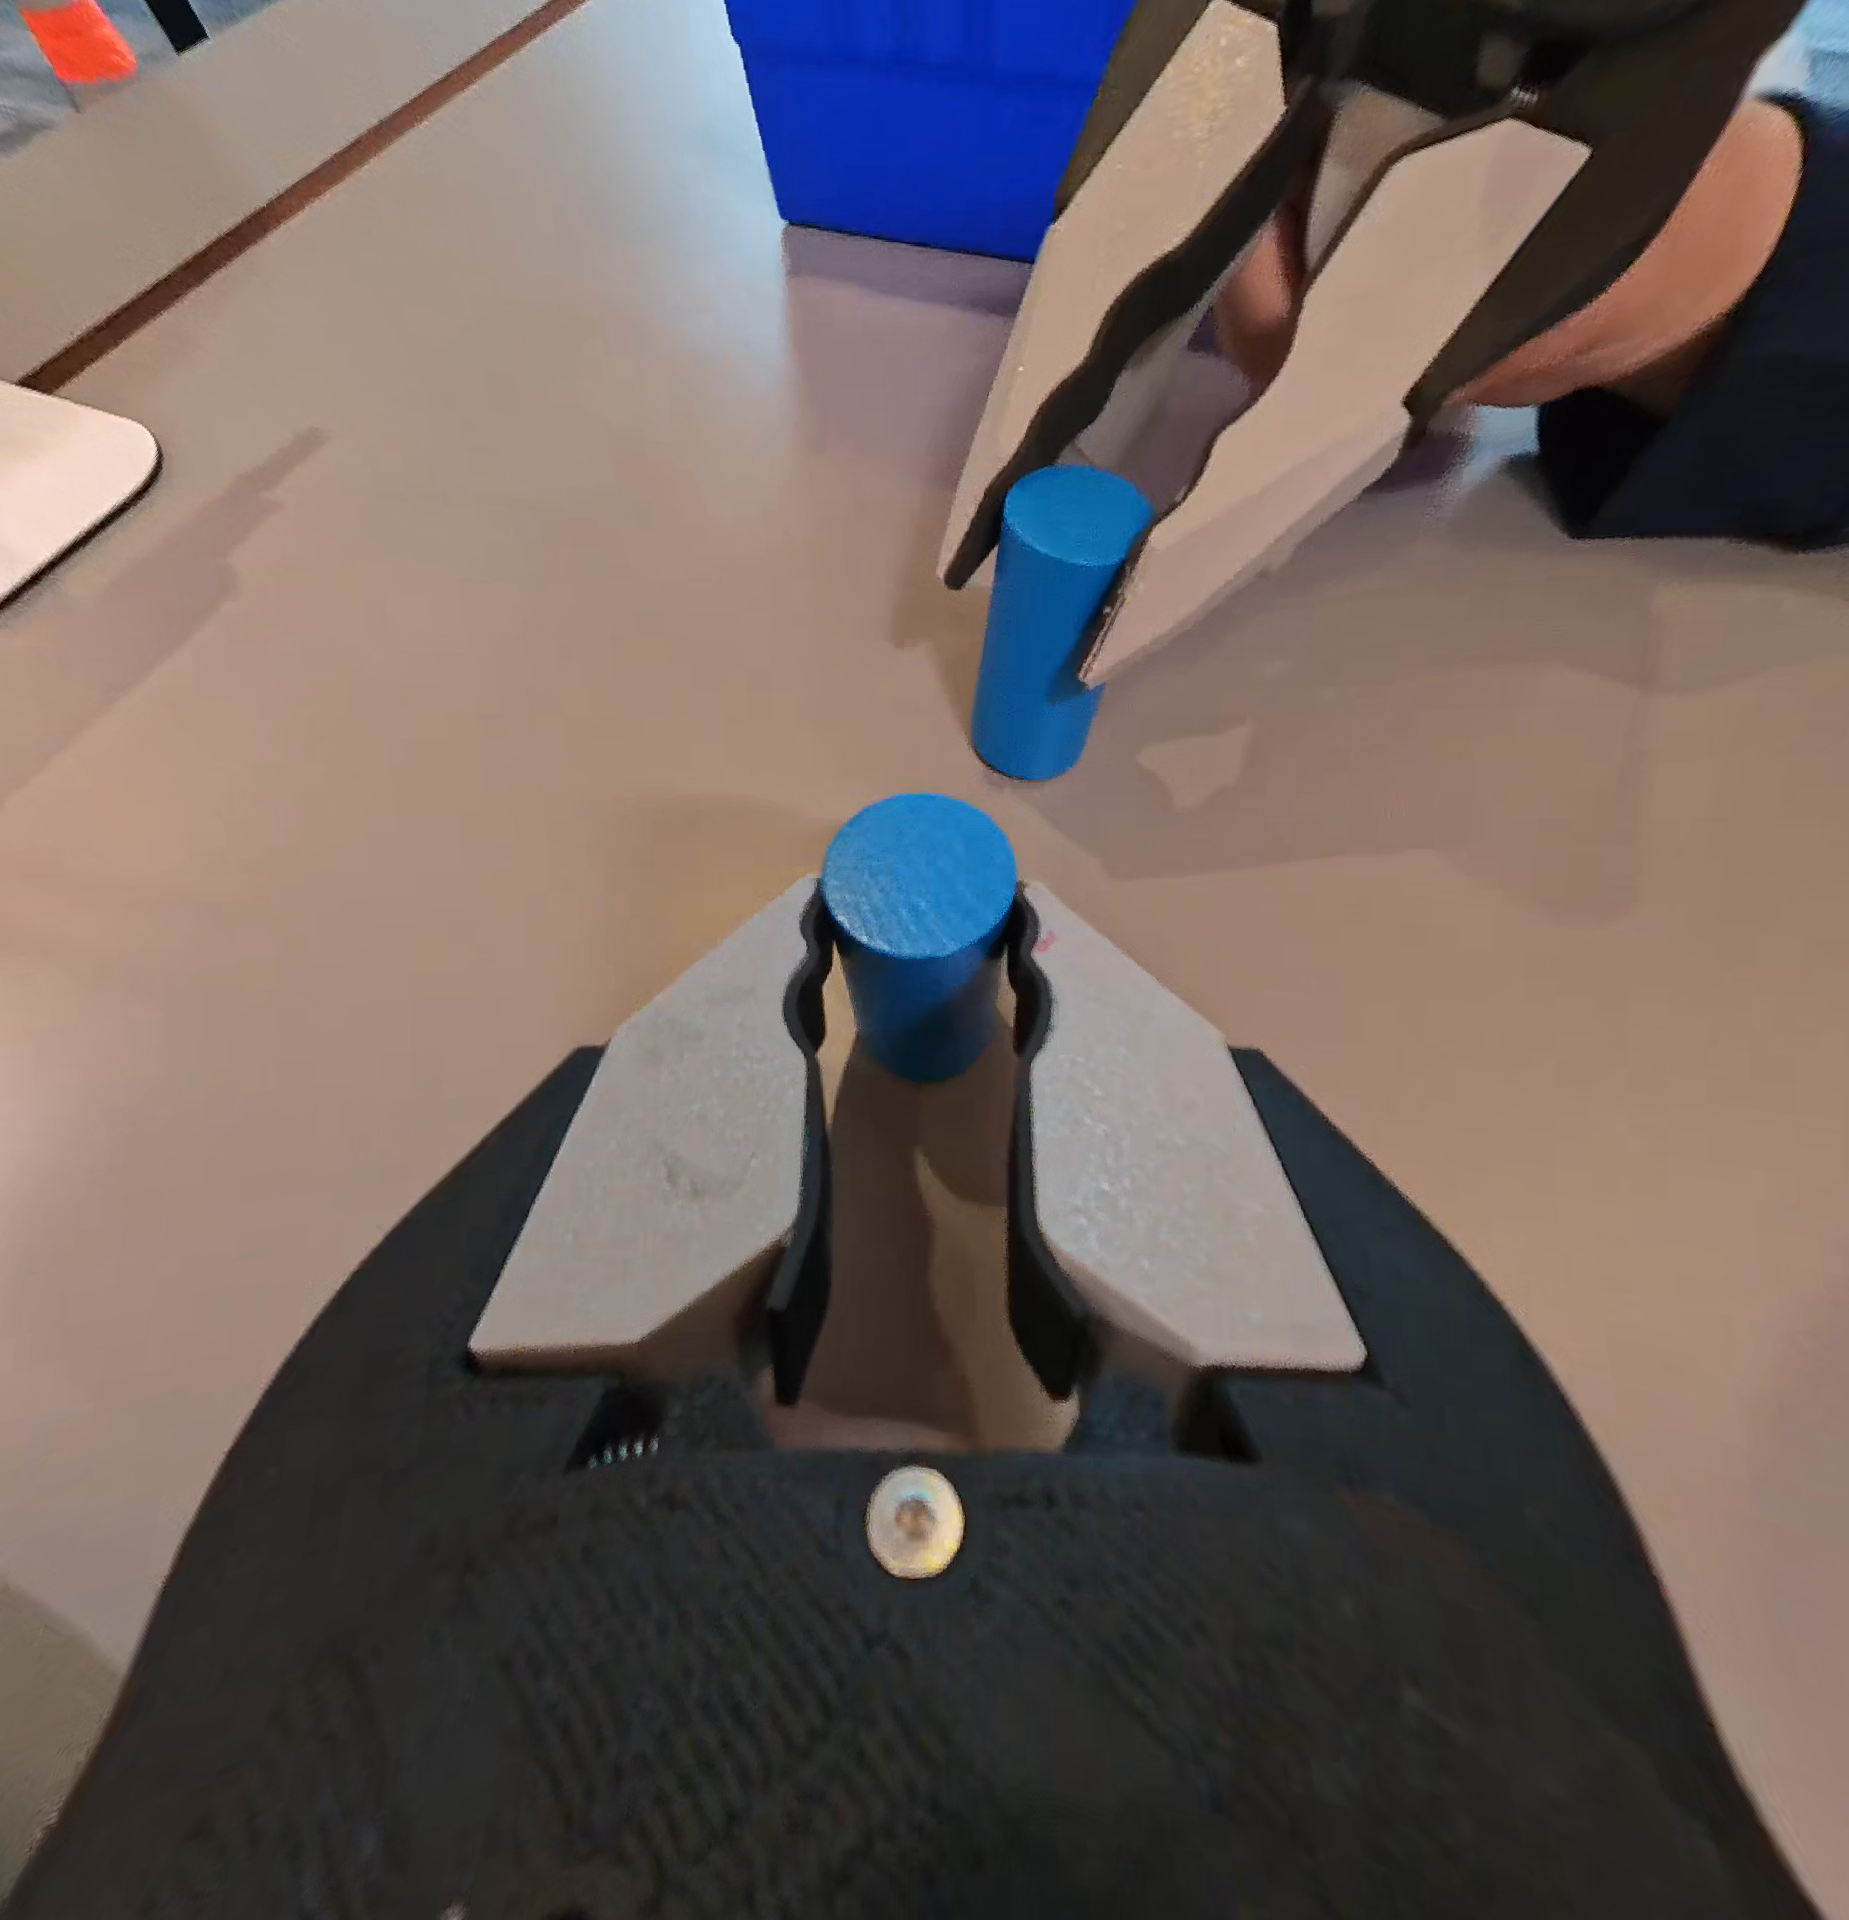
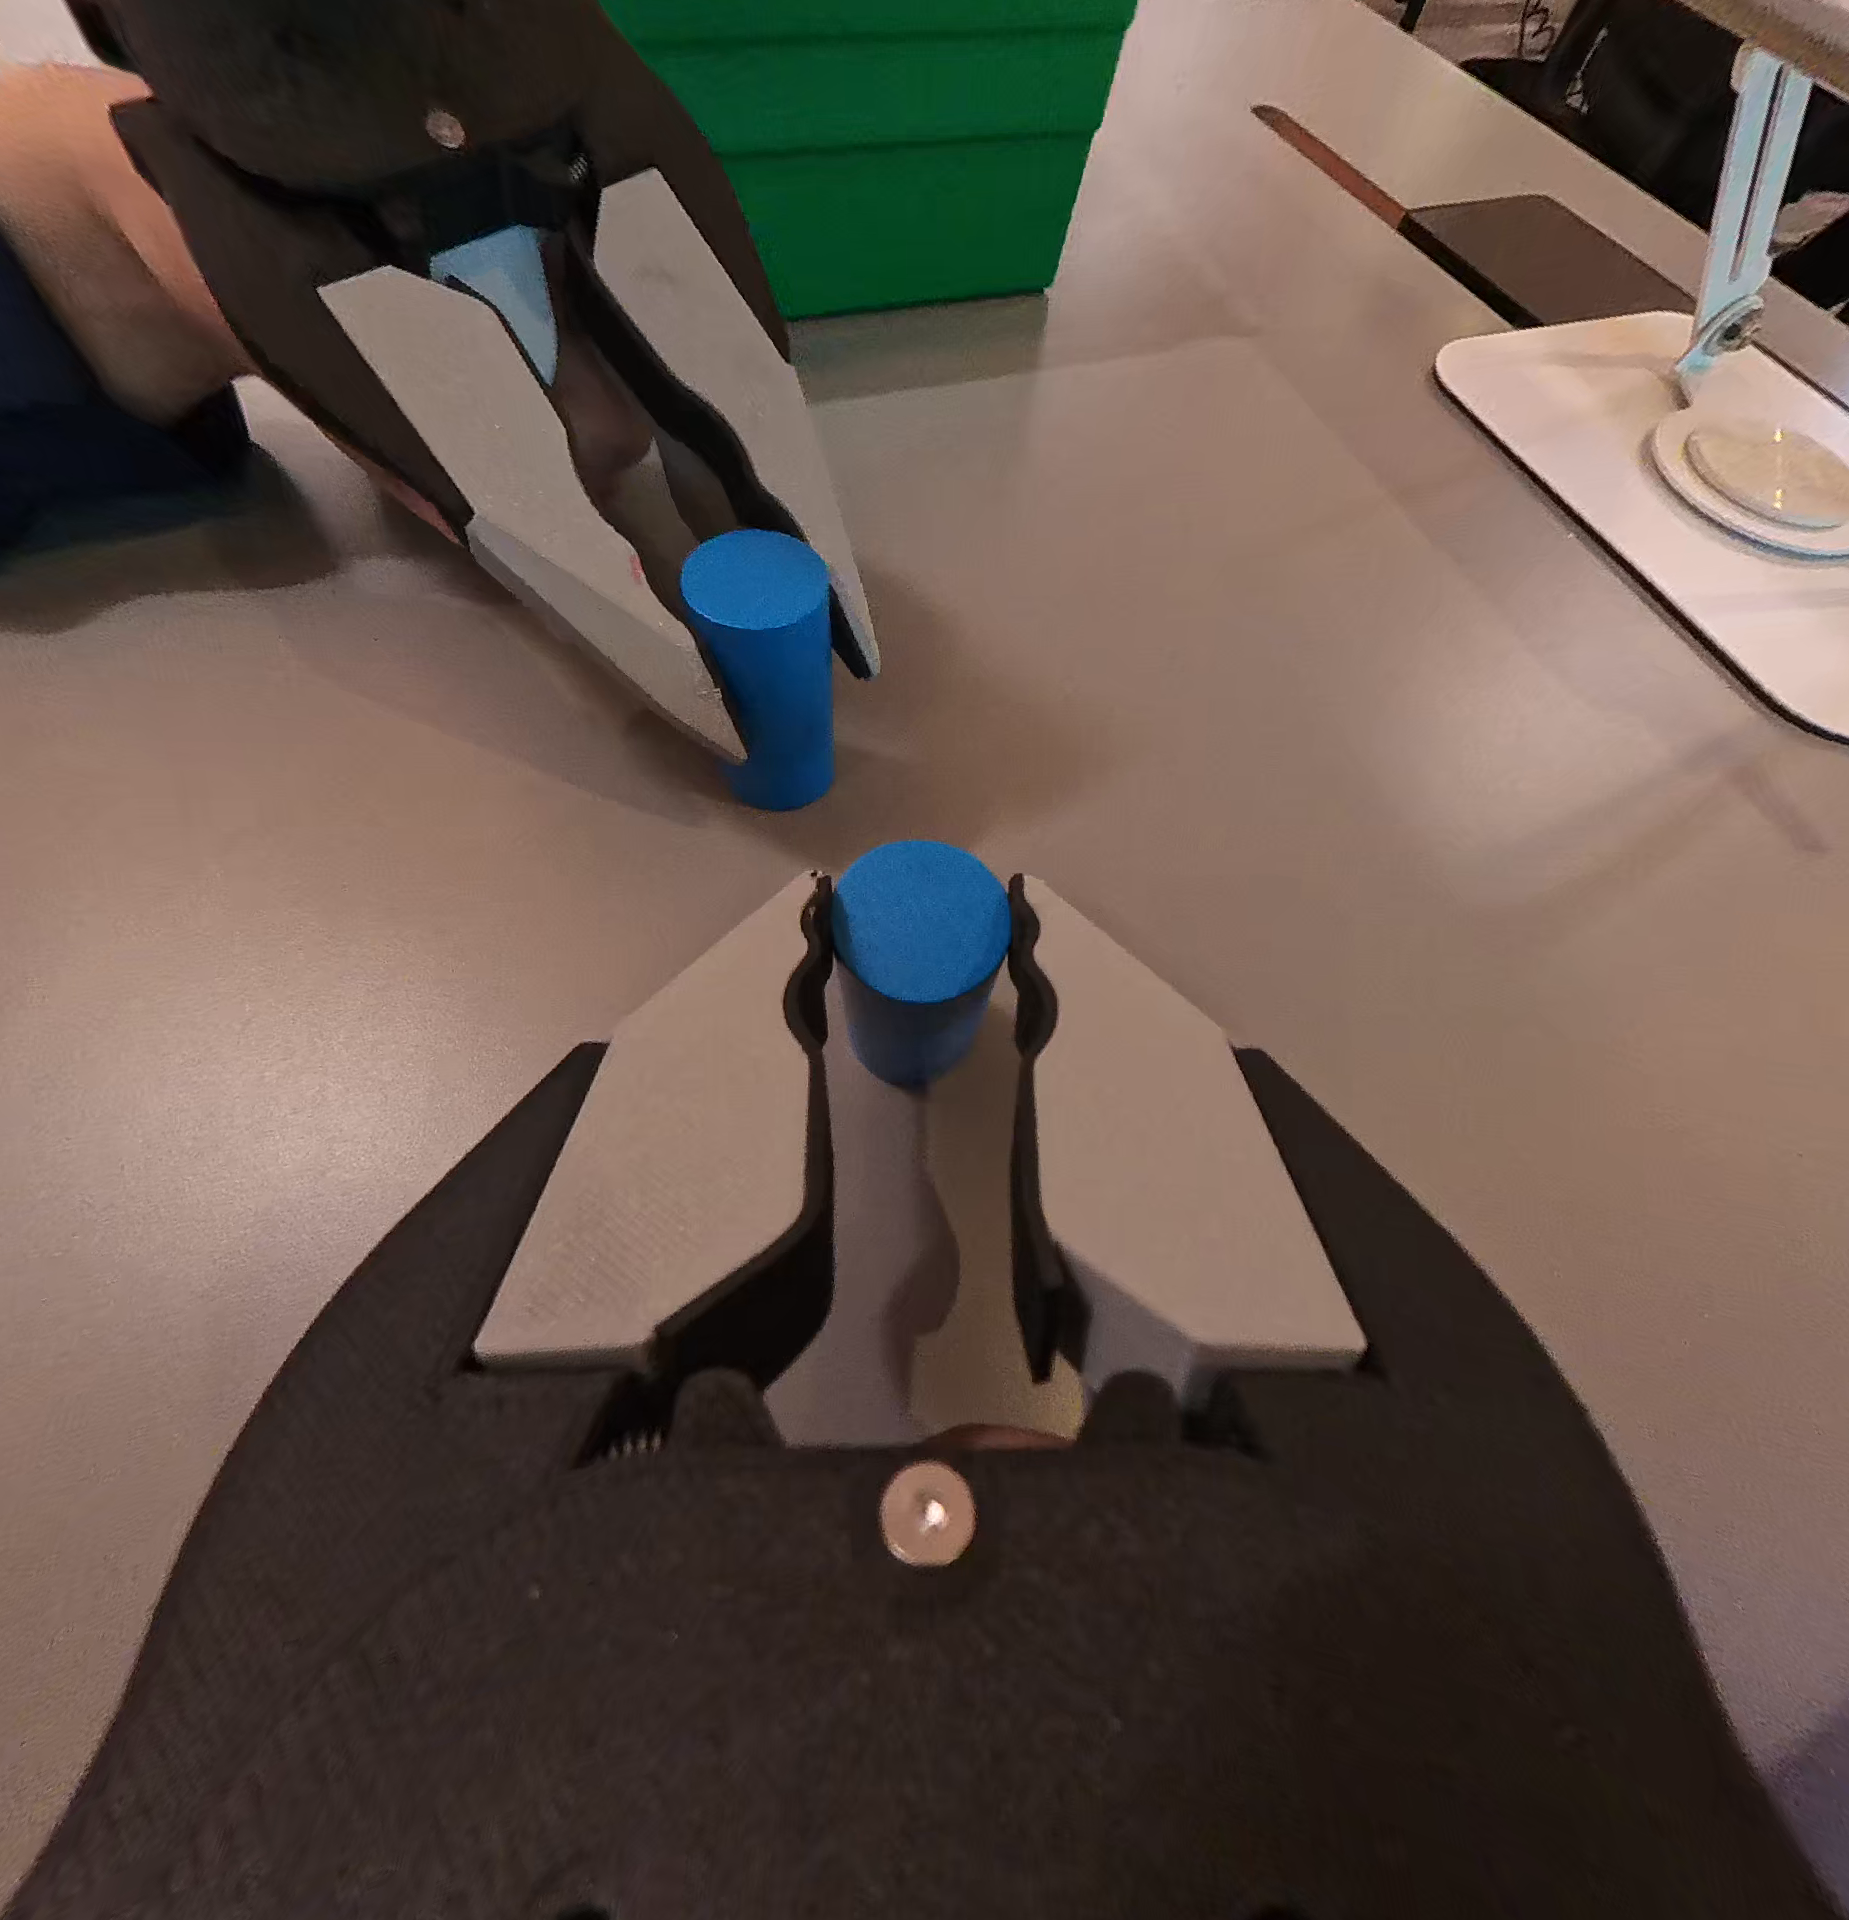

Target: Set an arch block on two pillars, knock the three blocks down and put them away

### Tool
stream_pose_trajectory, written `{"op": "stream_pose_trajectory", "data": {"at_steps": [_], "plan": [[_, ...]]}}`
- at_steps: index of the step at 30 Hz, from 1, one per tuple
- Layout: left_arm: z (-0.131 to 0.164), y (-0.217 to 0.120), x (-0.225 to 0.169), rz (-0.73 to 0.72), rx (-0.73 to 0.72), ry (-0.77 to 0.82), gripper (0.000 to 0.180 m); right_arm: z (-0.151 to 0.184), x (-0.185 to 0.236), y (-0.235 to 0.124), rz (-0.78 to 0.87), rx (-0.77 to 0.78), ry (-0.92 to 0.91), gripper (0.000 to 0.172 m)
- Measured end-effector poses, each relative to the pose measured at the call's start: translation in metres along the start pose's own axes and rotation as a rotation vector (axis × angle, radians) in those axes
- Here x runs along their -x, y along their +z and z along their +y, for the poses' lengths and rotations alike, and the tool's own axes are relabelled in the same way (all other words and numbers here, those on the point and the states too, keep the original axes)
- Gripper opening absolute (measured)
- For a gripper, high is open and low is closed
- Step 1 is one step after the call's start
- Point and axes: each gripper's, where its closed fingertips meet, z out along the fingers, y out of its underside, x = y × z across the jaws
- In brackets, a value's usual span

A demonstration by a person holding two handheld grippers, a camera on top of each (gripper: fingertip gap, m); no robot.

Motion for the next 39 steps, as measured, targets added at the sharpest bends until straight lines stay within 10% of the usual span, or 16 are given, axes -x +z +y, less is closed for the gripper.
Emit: {"op": "stream_pose_trajectory", "data": {"at_steps": [39], "plan": [[0.0071, 0.0038, 0.0070, -0.050, 0.051, 0.008, 0.032, 0.0032, -0.0034, 0.0000, 0.044, 0.012, -0.038, 0.031]]}}
